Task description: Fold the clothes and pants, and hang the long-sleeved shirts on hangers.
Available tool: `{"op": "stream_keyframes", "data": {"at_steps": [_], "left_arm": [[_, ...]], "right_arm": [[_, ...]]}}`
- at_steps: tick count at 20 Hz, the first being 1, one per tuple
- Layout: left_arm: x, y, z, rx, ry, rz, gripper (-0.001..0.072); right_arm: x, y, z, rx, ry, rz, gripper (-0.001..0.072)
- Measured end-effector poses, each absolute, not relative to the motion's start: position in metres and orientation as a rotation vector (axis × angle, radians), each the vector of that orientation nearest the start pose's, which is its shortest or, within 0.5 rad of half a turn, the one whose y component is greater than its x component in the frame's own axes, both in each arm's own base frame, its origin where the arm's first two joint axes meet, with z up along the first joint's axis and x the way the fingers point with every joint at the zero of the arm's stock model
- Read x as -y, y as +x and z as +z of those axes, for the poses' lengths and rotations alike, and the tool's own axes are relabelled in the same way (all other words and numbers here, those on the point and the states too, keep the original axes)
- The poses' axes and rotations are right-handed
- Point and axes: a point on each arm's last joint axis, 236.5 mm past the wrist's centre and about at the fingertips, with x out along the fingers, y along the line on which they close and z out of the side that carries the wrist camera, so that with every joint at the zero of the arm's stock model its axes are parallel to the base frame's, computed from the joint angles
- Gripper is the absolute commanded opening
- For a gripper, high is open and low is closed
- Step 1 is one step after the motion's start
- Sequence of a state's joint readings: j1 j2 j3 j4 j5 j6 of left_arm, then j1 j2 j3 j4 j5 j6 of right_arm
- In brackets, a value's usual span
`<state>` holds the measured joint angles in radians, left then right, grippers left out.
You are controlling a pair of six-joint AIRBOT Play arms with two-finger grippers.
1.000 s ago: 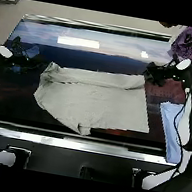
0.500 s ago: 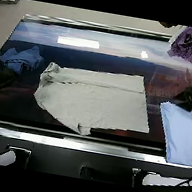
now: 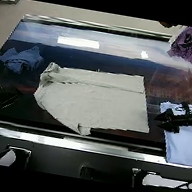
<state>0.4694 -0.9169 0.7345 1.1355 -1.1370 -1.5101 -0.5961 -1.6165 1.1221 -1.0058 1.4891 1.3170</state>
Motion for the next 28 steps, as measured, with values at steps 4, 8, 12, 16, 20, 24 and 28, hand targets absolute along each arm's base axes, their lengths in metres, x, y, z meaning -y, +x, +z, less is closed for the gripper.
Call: {"op": "stream_keyframes", "data": {"at_steps": [4, 8, 12, 16, 20, 24, 28], "left_arm": [[-0.046, 0.289, -0.002, -1.149, -0.652, 0.151, 0.0607], [-0.046, 0.29, -0.002, -1.143, -0.651, 0.153, 0.0607], [-0.04, 0.284, -0.009, -1.18, -0.68, 0.148, 0.0607], [-0.025, 0.264, -0.041, -1.259, -0.733, 0.135, 0.0607], [0.007, 0.26, -0.066, -1.239, -0.839, 0.052, 0.0607], [0.036, 0.267, -0.079, -1.218, -0.866, -0.019, 0.0607], [0.067, 0.272, -0.094, -1.254, -0.877, -0.073, 0.0607]], "right_arm": [[0.04, 0.301, -0.092, -1.667, 0.867, 0.174, 0.0473], [0.022, 0.287, -0.099, -1.723, 0.864, 0.203, 0.0467], [0.014, 0.272, -0.106, -1.769, 0.873, 0.209, 0.0048], [0.008, 0.273, -0.104, -1.755, 0.89, 0.221, 0.0027], [0.008, 0.28, -0.097, -1.714, 0.889, 0.22, 0.0027], [0.007, 0.285, -0.092, -1.683, 0.889, 0.224, 0.0027], [0.007, 0.288, -0.088, -1.665, 0.891, 0.226, 0.0027]]}}
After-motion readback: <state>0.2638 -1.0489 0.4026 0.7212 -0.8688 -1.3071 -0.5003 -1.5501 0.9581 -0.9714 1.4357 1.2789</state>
